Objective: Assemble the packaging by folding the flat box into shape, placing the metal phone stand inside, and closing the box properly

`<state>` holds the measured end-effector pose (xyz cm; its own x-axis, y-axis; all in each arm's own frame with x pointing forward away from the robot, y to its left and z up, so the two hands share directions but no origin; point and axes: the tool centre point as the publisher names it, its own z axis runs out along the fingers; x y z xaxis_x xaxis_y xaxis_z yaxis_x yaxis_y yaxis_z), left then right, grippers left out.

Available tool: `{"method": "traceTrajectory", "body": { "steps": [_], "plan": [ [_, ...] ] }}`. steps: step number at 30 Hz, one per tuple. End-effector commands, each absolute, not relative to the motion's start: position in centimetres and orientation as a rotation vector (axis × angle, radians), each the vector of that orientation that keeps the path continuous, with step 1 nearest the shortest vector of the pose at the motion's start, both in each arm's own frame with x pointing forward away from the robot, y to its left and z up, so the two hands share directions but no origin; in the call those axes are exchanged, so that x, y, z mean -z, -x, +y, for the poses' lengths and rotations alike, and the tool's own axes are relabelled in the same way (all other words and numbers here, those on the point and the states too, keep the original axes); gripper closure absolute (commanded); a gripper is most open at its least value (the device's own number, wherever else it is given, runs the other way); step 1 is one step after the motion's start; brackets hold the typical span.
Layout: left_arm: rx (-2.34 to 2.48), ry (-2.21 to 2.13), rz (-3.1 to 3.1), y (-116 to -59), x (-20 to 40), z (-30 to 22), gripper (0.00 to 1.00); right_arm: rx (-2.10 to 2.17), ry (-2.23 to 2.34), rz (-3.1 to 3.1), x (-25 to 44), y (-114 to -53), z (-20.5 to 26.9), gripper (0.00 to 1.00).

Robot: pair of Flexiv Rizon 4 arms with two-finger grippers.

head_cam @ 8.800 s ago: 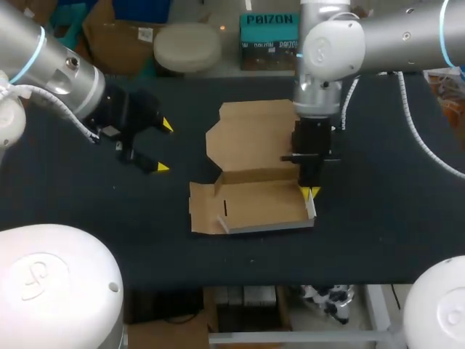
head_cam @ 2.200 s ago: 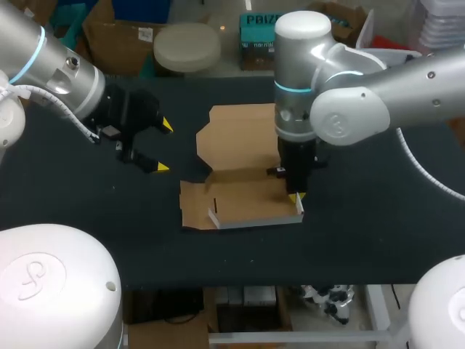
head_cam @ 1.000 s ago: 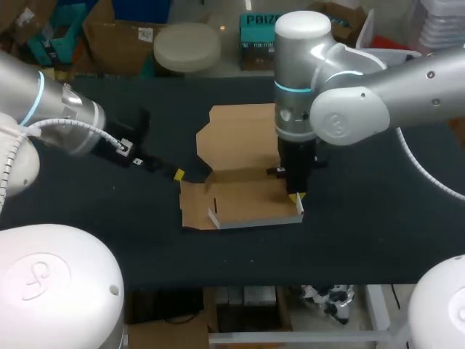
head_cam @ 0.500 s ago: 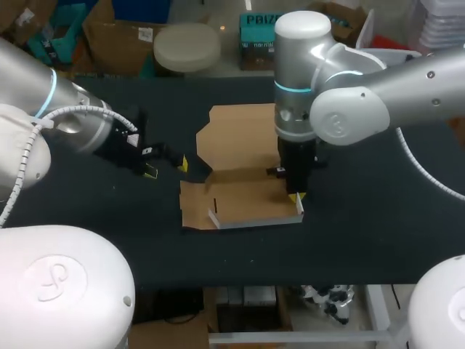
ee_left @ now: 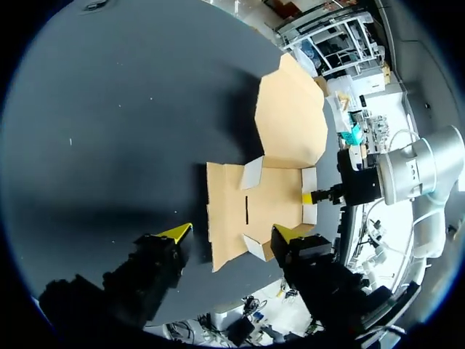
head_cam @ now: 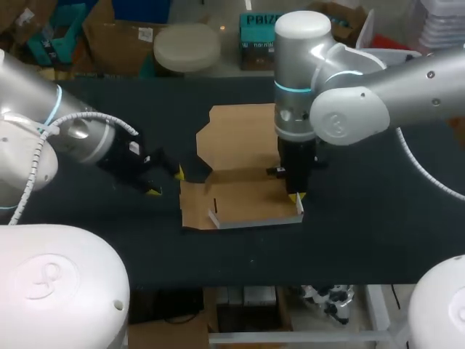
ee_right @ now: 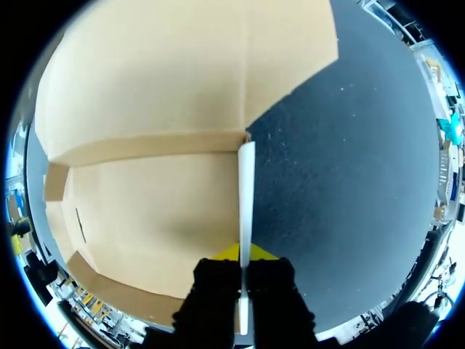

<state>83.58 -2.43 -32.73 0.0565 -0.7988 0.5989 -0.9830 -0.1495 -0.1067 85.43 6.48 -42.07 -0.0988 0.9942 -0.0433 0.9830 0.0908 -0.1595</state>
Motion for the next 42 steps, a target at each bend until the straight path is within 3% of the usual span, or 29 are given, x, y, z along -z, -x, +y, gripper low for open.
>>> {"method": "traceTrajectory", "body": {
  "steps": [1, 17, 28, 34, 39, 42],
  "plan": [
    [-0.806, -1.987, -1.799, -83.8, 34.3, -2.8, 0.5, -0.233, 2.056, -2.262, 42.4, -85.3, 6.5, 1.0],
    [-0.829, -1.897, -1.803, -83.6, 37.8, -4.4, 0.58, -0.233, 2.056, -2.262, 42.4, -85.3, 6.5, 1.0],
    [-0.827, -1.867, -1.813, -83.7, 39.0, -5.3, 0.57, -0.233, 2.056, -2.262, 42.4, -85.3, 6.5, 1.0],
    [-0.818, -1.858, -1.809, -83.6, 39.2, -5.7, 0.7, -0.233, 2.056, -2.262, 42.4, -85.3, 6.5, 1.0],
    [-0.8, -1.881, -1.805, -83.5, 39.2, -6.0, 1.0, -0.233, 2.056, -2.262, 42.4, -85.3, 6.5, 1.0],
    [-0.794, -1.888, -1.812, -83.5, 39.1, -6.2, 1.0, -0.233, 2.056, -2.262, 42.4, -85.3, 6.5, 1.0]
  ]
}}
